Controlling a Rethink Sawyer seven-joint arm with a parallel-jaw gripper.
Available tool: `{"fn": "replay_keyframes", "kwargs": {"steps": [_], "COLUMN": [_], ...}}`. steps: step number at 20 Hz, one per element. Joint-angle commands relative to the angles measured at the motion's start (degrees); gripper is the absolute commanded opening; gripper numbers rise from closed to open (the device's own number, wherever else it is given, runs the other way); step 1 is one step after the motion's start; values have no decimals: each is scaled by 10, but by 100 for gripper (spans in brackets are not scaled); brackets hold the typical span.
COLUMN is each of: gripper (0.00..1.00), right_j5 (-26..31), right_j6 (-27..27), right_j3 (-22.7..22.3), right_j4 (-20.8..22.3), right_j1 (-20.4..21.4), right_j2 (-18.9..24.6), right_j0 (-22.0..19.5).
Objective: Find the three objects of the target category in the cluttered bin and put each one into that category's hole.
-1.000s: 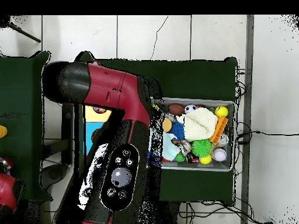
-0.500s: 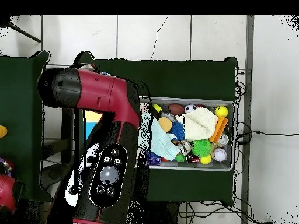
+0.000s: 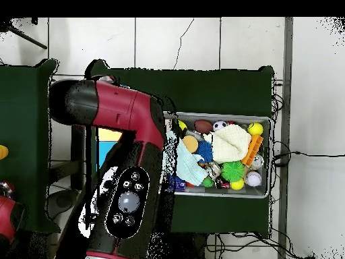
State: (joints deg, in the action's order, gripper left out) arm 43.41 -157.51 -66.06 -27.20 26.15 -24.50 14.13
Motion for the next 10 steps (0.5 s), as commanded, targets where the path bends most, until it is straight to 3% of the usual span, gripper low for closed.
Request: {"fn": "replay_keyframes", "kwargs": {"steps": [1, 5, 10], "gripper": [0, 0, 0], "right_j5": [-9, -26, -37], "right_j6": [-178, -187, -218], "right_j3": [-79, -100, -106], "right_j4": [-24, -53, -80], "right_j1": [-27, -21, -39], "right_j2": [3, 26, 16], "right_j0": [-9, -9, 8]}}
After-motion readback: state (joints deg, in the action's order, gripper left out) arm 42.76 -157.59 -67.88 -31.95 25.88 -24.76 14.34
